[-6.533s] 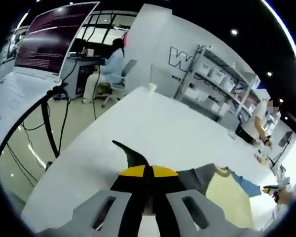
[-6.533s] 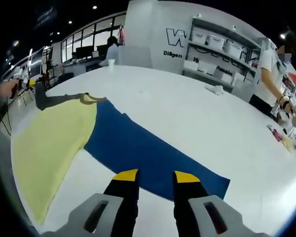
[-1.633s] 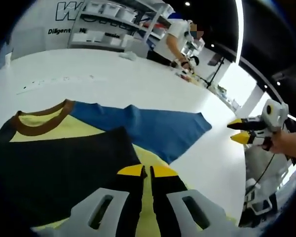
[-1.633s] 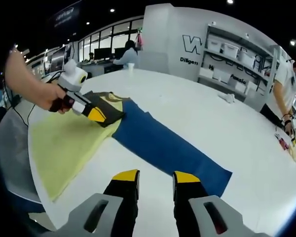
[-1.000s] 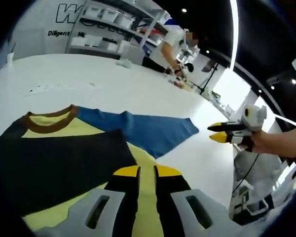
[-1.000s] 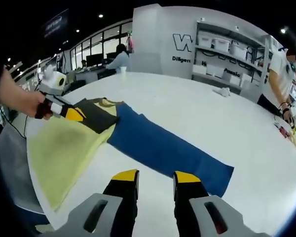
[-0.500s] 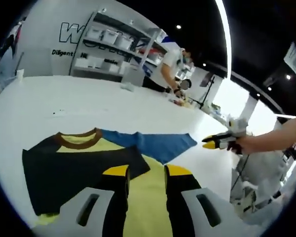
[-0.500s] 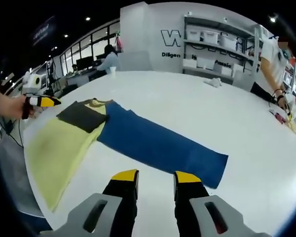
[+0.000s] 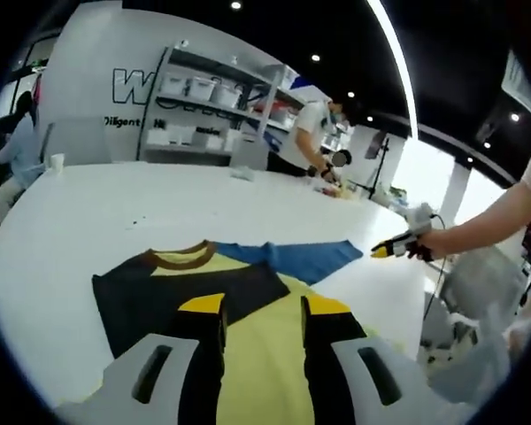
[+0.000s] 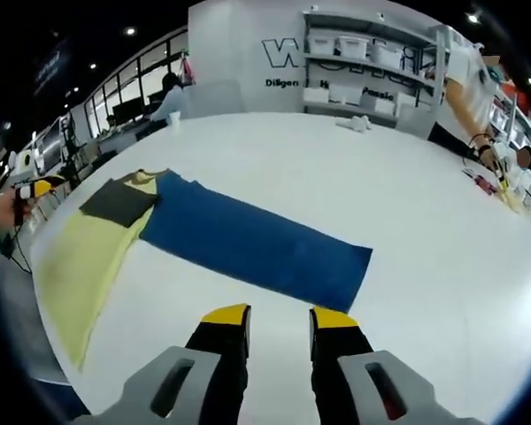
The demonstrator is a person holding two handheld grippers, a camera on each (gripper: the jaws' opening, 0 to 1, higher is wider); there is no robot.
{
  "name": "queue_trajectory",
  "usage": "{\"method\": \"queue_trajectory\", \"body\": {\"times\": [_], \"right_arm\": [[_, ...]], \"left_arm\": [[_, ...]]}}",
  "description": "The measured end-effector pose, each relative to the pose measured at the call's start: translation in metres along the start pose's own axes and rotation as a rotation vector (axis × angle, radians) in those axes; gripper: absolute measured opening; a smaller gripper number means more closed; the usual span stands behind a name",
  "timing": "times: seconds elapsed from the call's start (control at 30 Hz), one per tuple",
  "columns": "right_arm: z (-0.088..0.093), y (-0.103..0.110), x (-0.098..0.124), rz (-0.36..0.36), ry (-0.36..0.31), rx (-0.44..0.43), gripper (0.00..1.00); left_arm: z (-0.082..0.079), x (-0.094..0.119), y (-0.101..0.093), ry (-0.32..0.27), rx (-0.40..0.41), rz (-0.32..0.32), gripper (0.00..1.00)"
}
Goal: Fold the garment on the visible template until the final outline fits inside the template.
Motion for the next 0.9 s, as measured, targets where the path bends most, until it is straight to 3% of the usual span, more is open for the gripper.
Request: {"method": "queue_trajectory", "body": {"times": [0.27,0.77,0.9], "right_arm": [[0.011,-0.024,-0.008,0.062,0.052,-0.082,0.19],[0.011,-0.028,-0.024,0.078,0.054,-0.185,0.15],[0.013,-0.029,-0.027,0.088,0.055,-0.171,0.12]], "left_arm": [[0.003,0.022,-0.003,0.001,-0.05,-0.033,0.31],[0.01,0.046,0.001,0.014,-0.05,-0.087,0.3],[0.009,0.049,0.004,0.011,-0.043,-0.101,0.3]]}}
Point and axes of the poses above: the point that each gripper's makers call its tool centre point, and the gripper's own axes: x roughly backward along the fingers, y roughly to its left, z roughly out of its underside, the point moved 4 cm from there along x, roughly backward along the fingers, and after that the axes turned 2 degrees about x, right-handed, at the moved point
